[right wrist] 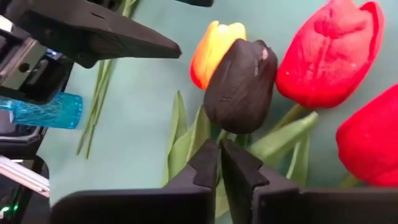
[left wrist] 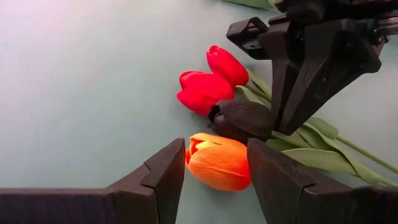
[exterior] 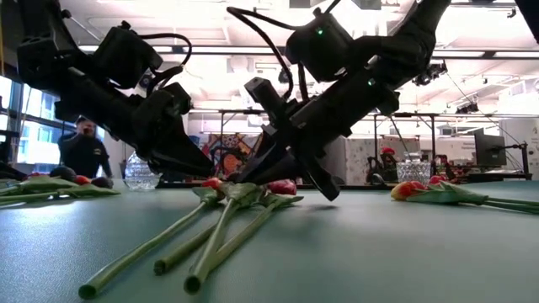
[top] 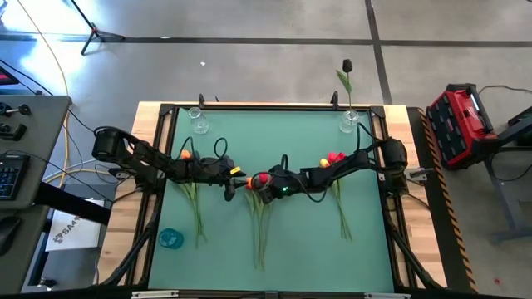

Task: Sort flowers into vase by color
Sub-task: Put the black tulip into the right transparent vase

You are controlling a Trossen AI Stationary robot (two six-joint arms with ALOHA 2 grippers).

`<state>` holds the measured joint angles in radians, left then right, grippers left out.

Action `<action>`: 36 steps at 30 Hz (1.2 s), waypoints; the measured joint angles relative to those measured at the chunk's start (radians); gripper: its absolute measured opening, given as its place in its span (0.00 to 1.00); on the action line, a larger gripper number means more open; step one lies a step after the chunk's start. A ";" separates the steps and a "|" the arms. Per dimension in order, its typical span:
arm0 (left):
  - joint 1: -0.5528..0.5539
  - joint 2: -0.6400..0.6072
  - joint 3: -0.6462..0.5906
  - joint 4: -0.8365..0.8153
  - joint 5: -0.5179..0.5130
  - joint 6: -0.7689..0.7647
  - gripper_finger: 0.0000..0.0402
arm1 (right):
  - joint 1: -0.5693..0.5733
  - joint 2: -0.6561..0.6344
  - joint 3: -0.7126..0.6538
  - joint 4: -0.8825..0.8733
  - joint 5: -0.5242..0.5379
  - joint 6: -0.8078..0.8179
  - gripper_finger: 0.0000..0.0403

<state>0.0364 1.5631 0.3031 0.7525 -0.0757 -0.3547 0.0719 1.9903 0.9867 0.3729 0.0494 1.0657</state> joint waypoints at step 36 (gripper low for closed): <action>0.000 0.000 0.000 0.001 -0.006 0.000 0.41 | 0.008 0.000 0.129 -0.314 -0.045 -0.016 0.21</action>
<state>0.0368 1.5631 0.3031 0.7536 -0.0816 -0.3550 0.0795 1.9903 1.1152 0.0594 0.0046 1.0496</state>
